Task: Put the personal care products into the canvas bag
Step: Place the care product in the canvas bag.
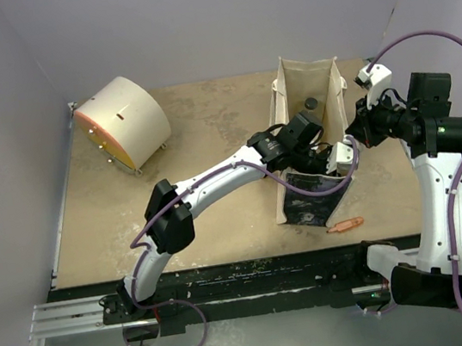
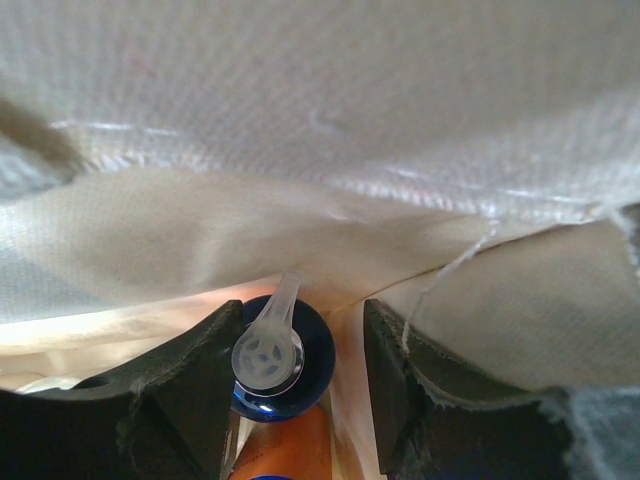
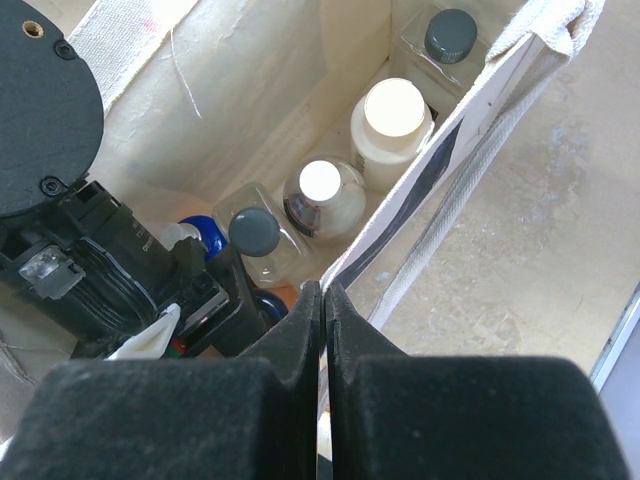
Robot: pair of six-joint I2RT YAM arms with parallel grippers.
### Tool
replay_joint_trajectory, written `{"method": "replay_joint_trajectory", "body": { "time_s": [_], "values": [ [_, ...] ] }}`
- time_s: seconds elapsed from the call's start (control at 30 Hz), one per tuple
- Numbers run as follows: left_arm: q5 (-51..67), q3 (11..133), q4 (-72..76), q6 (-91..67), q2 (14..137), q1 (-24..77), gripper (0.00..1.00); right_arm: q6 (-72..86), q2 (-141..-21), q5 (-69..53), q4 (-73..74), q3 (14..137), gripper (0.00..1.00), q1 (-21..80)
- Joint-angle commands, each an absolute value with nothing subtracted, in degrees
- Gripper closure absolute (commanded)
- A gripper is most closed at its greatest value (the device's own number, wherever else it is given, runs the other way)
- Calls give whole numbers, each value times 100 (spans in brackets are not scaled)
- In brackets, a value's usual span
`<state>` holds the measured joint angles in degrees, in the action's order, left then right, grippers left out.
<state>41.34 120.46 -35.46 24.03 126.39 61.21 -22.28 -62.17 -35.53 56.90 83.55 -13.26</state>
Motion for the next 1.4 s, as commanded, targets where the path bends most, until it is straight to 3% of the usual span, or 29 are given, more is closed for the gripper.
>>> {"method": "replay_joint_trajectory", "body": {
  "time_s": [0.0,0.7,1.37],
  "values": [
    [4131,12173,-3618,2425,12288,6229,45,-2307,-5980,-3834,5147,8498,100,-1353],
    [4108,12333,-3692,2393,12162,6230,20,-2306,-6036,-3828,5198,8598,100,-1354],
    [3817,12516,-3815,2648,11752,6218,14,-2281,-6019,-3763,5140,8528,100,-1354]
  ]
}}
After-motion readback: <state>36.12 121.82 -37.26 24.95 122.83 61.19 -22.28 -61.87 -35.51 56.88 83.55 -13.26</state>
